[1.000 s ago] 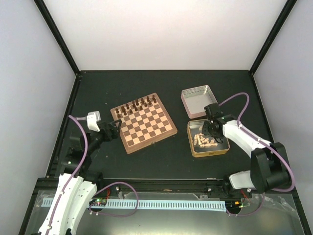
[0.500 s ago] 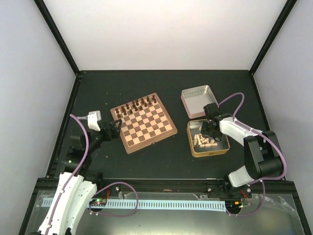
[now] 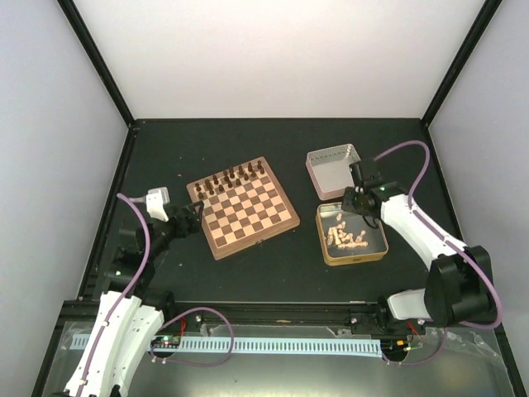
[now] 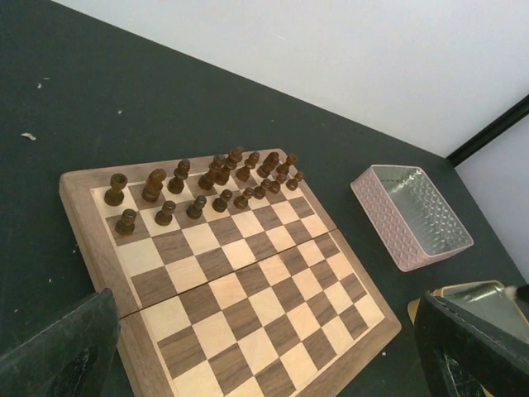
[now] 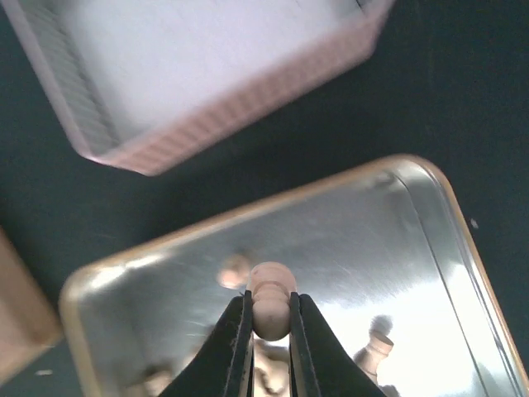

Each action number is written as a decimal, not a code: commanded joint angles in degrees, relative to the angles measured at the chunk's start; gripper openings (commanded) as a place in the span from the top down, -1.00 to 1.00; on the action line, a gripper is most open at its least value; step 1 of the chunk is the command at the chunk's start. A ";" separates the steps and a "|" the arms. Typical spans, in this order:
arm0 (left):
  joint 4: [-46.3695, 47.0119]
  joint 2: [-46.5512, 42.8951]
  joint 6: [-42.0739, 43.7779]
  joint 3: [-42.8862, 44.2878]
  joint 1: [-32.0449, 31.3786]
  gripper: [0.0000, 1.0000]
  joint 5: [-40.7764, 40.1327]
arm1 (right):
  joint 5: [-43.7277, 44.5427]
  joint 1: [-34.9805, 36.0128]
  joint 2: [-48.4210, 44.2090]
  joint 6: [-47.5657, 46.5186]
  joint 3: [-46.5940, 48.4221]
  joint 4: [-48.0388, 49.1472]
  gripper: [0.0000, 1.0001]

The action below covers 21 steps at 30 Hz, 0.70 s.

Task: Set up the chess pieces on the board
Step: Pick up the chess piece from the storage box, then place the chess piece on the chessboard.

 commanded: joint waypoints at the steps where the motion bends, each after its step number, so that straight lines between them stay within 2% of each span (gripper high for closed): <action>1: -1.99 -1.06 -0.42 0.64 -0.23 -0.98 -2.84 | -3.56 3.23 -1.16 -1.17 7.56 -2.44 0.88; 9: -5.00 -2.19 -1.82 -0.07 -0.17 -0.97 -3.05 | -6.76 14.64 12.91 -3.18 22.86 -3.59 0.89; 21: -5.21 -3.61 -1.22 -0.35 -0.19 -0.98 -0.92 | -7.74 22.09 28.77 -5.53 34.13 -7.41 0.90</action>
